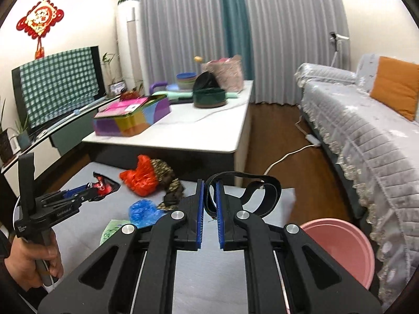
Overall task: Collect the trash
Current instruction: 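Carry the strap and wrapper over the pink bin and open both grippers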
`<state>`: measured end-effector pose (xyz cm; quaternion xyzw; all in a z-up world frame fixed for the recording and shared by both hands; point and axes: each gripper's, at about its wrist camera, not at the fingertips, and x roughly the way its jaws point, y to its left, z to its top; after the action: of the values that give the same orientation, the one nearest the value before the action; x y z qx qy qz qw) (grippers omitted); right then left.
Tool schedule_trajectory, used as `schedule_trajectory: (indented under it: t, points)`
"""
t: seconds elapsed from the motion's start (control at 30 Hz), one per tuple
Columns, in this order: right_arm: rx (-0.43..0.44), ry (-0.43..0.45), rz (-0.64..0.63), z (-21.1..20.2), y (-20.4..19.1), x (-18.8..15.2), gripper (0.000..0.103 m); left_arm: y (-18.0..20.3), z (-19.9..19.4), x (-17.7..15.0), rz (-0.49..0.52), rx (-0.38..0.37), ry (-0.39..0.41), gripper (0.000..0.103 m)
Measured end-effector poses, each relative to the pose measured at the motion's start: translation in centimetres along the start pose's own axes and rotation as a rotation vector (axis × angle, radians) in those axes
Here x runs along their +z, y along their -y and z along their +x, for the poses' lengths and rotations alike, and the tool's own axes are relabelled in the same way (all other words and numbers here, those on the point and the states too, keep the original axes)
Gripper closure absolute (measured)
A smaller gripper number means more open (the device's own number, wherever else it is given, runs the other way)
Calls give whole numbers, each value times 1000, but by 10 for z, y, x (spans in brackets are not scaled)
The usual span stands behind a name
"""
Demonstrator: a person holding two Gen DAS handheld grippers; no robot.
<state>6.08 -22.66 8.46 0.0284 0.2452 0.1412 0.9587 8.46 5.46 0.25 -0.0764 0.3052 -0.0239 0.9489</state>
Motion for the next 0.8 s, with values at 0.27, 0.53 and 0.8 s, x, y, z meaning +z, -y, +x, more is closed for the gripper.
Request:
schedule_trajectory:
  t: [0.27, 0.53, 0.8]
  points:
    - [-111, 29, 20, -58, 55, 5, 94, 46, -20, -3, 63, -65, 34, 74]
    - [-201, 13, 81, -79, 102, -22, 94, 90, -23, -13, 115, -126, 17, 74]
    - [-256, -20, 131, -80, 128, -48, 94, 126, -22, -23, 163, -181, 6, 74]
